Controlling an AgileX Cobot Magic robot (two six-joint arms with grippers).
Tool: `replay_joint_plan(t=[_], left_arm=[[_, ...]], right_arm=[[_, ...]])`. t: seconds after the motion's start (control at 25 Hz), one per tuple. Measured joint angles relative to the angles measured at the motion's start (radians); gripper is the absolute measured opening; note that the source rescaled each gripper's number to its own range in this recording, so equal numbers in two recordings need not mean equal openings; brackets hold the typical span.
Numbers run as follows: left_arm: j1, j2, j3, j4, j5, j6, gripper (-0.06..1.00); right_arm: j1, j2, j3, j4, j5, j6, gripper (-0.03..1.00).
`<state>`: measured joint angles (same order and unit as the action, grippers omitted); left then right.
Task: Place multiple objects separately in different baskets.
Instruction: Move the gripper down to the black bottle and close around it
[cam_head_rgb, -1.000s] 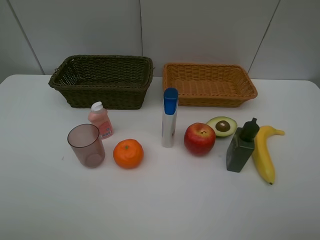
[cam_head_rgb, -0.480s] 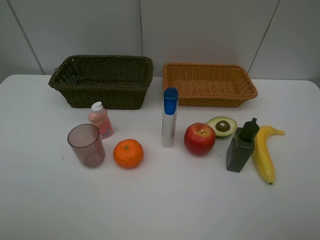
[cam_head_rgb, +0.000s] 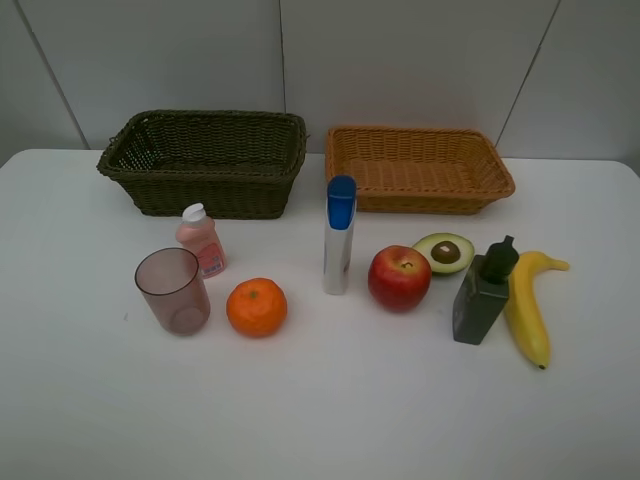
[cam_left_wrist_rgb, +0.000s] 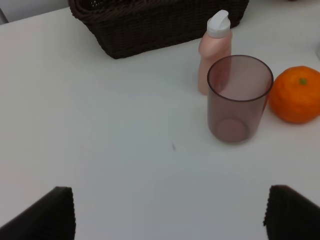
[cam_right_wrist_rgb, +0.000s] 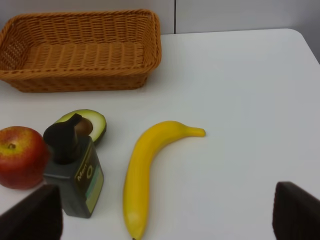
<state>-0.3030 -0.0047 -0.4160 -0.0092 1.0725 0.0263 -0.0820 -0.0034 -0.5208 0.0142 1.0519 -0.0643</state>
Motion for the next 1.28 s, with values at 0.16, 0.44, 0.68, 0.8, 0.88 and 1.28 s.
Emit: replay_joint_plan(t=[0.16, 0.44, 0.68, 0.8, 0.88, 1.28], left_arm=[[0.000, 0.000, 0.000, 0.000, 0.000, 0.000, 1.00], [0.000, 0.000, 0.000, 0.000, 0.000, 0.000, 1.00], [0.000, 0.000, 0.000, 0.000, 0.000, 0.000, 1.00], [0.000, 0.000, 0.000, 0.000, 0.000, 0.000, 1.00], [0.000, 0.000, 0.000, 0.000, 0.000, 0.000, 1.00], [0.000, 0.000, 0.000, 0.000, 0.000, 0.000, 1.00]], right_arm=[[0.000, 0.000, 0.000, 0.000, 0.000, 0.002, 0.82], [0.000, 0.129, -0.066, 0.001, 0.003, 0.019, 0.81], [0.000, 0.334, -0.164, 0.012, 0.001, 0.021, 0.80], [0.000, 0.437, -0.200, 0.038, -0.001, 0.017, 0.80], [0.000, 0.508, -0.225, 0.054, -0.003, 0.010, 0.79], [0.055, 0.826, -0.304, 0.111, -0.040, 0.010, 0.79]])
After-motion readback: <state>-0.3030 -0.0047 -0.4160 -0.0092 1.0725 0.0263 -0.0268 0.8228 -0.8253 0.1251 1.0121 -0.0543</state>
